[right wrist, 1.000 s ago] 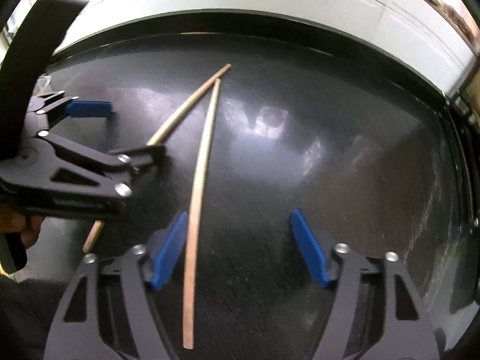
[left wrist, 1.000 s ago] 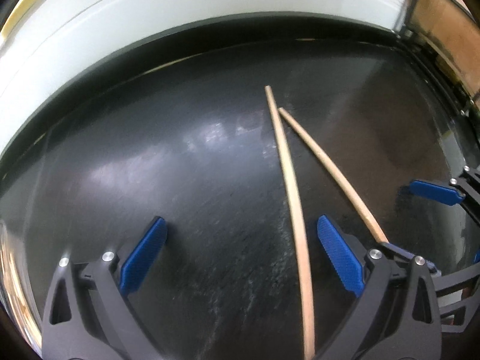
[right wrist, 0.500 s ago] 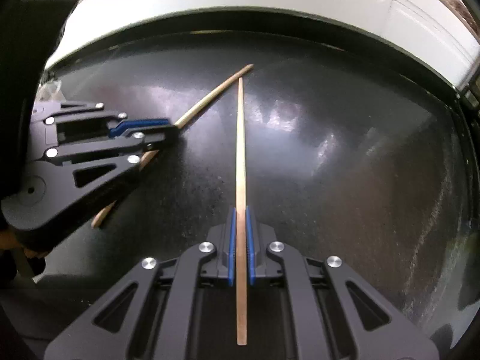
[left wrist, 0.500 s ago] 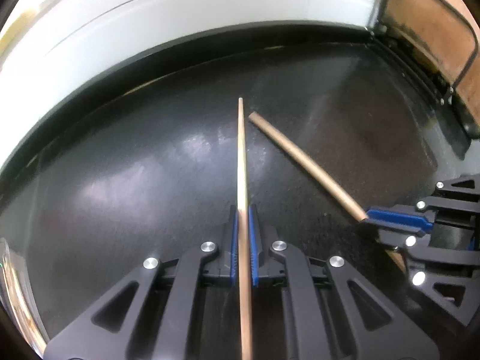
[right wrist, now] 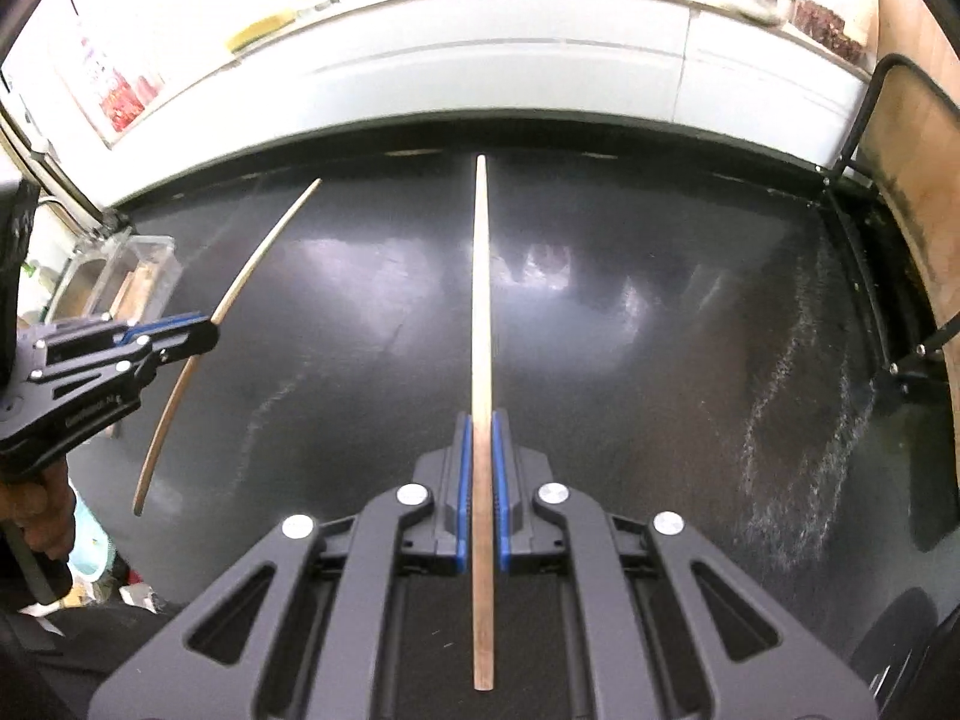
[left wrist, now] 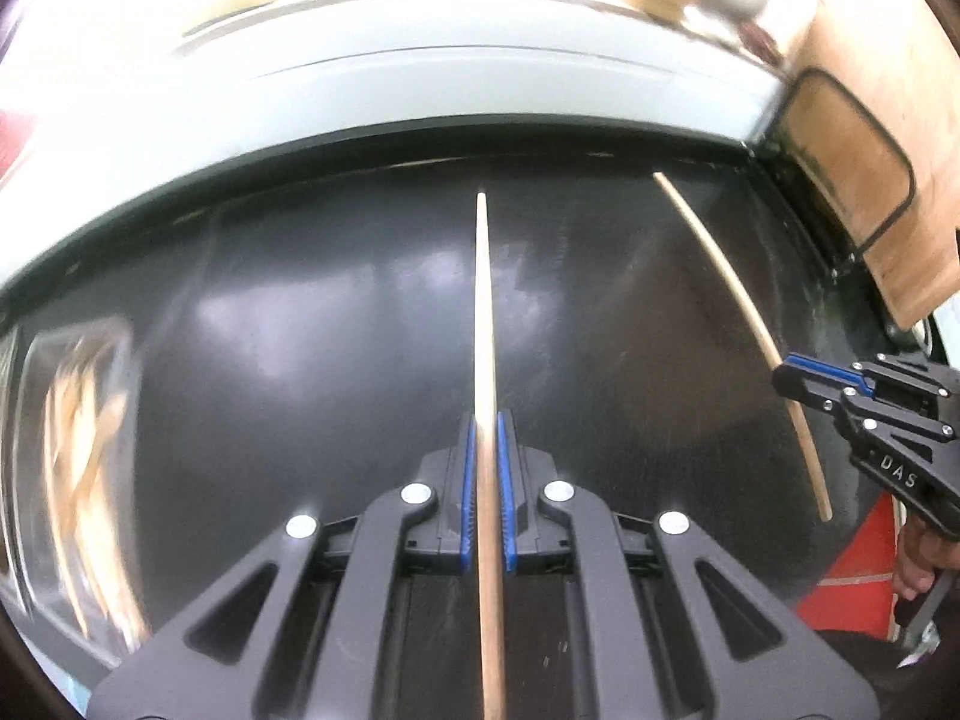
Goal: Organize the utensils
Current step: 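Carry the chopstick in the right tool while the left tool carries its chopstick over the tray, then open the right tool over the tray while the left tool drops its chopstick in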
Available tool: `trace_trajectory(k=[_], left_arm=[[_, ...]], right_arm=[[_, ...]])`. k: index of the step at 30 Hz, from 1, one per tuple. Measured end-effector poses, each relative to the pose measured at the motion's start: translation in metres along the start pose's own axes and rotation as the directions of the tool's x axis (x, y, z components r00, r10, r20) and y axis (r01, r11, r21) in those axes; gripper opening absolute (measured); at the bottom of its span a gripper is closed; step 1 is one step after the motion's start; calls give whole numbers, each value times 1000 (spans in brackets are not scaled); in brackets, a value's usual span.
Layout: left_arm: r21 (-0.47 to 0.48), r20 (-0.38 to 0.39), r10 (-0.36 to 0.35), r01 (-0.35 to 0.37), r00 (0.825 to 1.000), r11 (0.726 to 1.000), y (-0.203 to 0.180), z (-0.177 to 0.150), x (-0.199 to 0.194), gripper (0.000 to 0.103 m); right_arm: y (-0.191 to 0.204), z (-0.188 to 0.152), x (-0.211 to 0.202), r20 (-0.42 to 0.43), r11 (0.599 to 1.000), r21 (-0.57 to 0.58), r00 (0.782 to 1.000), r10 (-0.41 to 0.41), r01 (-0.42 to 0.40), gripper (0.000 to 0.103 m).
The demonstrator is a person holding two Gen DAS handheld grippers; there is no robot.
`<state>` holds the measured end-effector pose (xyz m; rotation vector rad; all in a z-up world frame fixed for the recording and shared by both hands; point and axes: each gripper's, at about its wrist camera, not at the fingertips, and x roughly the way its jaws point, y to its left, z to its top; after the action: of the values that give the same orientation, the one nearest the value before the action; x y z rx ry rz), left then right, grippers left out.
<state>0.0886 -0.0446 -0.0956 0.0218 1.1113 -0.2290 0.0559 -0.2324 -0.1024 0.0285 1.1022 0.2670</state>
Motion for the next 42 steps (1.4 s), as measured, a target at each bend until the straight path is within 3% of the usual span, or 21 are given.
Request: trace_trajectory(k=[5, 14, 21, 26, 29, 42], left_arm=[[-86, 19, 35, -33, 999, 996, 45, -21, -40, 6], [-263, 53, 115, -97, 992, 960, 169, -46, -106, 6], [-369, 56, 160, -128, 986, 921, 266, -67, -138, 6], [-405, 47, 156, -124, 987, 906, 309, -74, -144, 6], [-424, 39, 134, -105, 990, 900, 328, -77, -141, 7], [-415, 13, 102, -87, 995, 906, 354, -71, -114, 7]], right_arm=[[44, 5, -13, 8, 996, -20, 996, 83, -83, 7], [183, 37, -3, -30, 953, -136, 963, 269, -270, 7], [292, 63, 21, -109, 883, -96, 887, 449, -459, 7], [342, 72, 44, -159, 855, -17, 845, 510, -519, 7], [354, 75, 53, -171, 858, 1, 845, 506, -514, 7], [384, 81, 81, -185, 911, 0, 895, 406, -413, 8]])
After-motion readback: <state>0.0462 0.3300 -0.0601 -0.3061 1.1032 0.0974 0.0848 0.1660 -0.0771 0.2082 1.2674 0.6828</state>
